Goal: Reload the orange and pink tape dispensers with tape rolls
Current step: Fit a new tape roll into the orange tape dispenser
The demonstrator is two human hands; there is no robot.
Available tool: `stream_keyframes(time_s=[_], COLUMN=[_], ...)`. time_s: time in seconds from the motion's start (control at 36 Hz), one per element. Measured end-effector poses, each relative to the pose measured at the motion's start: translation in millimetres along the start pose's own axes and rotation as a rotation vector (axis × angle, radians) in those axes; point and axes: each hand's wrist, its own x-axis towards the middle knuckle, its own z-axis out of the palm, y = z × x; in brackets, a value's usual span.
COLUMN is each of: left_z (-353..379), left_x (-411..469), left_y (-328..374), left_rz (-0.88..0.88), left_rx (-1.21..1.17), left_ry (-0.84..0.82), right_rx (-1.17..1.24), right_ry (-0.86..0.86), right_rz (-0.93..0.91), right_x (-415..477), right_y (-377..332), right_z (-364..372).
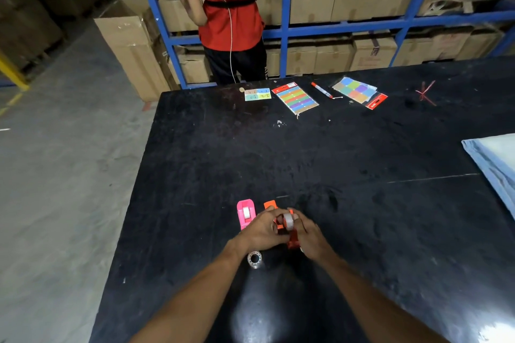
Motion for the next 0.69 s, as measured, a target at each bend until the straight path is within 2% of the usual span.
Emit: stream_keyframes(time_s=[0.08,0.17,0.25,0.31,0.36,0.44,0.53,0.69], left_z=[-3,-1,9,16,23,31,38,46], left_x=[8,22,42,55,64,74,88,100], left_y=[-2,-13,-27,-32,-30,-25,-28,-28], left_rz=[-0.149,-0.325,-0.477,-0.499,-0.485,-0.462,-0.483,-0.559], left_rx=[-0.180,-0.229,-0.224,-0.141,0.031,0.270,0.404,0.420], left_ry=[-0.024,-0.012,0.112,0.240,0.300,0.246,0.202,0.193], right_rx=[0.060,0.105,0.139,0.175,0.193,0.210,0.219,0.162], right_ry=[0.046,0.055,0.057,0.060,0.046,0.035,0.025,0.040], right_rz=[0.052,0.082,0.090,0.099,0.106,0.134,0.142,0.183], right_x=[11,22,33,39,46,51,60,74], right_y=[6,9,10,12,14,11,17,34], right_z=[-3,-8,-14,-17,-19,-21,-26,-33])
